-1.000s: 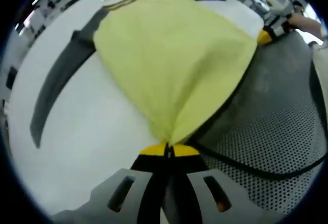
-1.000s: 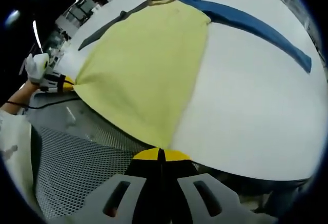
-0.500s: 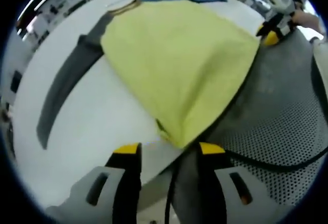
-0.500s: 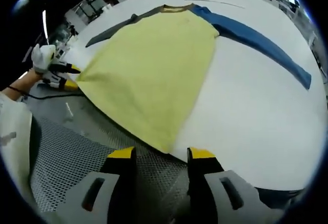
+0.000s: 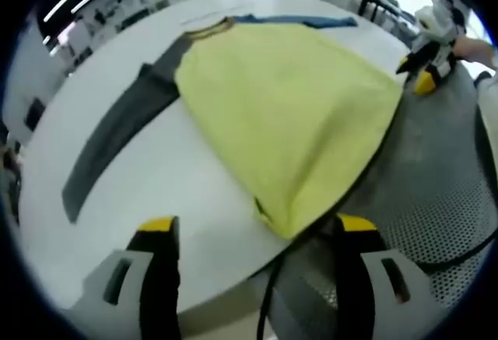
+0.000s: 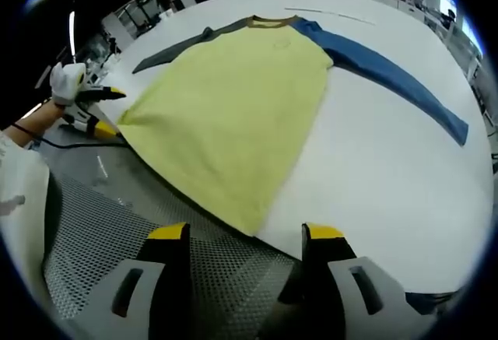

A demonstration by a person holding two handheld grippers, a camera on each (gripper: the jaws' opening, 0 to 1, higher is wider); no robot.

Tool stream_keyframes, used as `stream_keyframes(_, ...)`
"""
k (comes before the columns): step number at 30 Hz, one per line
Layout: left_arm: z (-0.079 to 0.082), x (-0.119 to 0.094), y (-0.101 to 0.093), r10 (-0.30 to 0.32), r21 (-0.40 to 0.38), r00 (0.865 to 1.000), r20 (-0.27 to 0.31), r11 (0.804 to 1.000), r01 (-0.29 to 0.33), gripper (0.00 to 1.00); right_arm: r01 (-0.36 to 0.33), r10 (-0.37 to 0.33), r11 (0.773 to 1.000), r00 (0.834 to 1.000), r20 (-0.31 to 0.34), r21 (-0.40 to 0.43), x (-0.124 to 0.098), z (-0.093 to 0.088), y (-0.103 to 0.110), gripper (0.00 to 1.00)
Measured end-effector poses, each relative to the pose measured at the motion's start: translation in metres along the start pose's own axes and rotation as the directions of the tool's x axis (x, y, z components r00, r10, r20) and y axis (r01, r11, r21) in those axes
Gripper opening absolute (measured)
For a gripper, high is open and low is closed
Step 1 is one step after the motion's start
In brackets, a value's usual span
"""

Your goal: Fold the garment on the visible template until the final outline fits inside the template.

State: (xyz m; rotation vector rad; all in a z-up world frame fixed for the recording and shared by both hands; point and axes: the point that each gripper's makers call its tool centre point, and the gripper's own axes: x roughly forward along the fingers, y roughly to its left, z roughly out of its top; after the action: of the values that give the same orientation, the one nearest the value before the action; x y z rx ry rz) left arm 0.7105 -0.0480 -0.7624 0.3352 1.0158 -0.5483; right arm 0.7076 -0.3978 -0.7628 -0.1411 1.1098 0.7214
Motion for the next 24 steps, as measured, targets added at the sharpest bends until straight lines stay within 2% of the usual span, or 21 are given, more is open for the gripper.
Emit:
stream_keyframes(3, 0.0014, 0.0001, -0.0014, -0.008, -0.023, 1.0, 0.013, 1.0, 0.009, 0.8, 0.001, -0.001, 1.0, 1.0, 0.0, 0.003, 0.0007, -0.0002, -0.0003, 0.59)
stream_keyframes(7, 0.0002, -0.0001, 0.001, 0.012, -0.015, 1.0, 0.005, 1.0, -0.012, 0.86, 0.004, -0.004, 1.0, 1.0, 0.001, 0.003, 0.0005, 0.0004, -0.0001, 0.59)
stream_keyframes(24, -0.004, 0.0014, -0.0007, 0.009, 0.008, 1.0, -0.022, 1.0, -0.009, 0.79, 0.004, -0.004, 1.0, 1.0, 0.0, 0.007, 0.0015, 0.0012, 0.0001, 0.58)
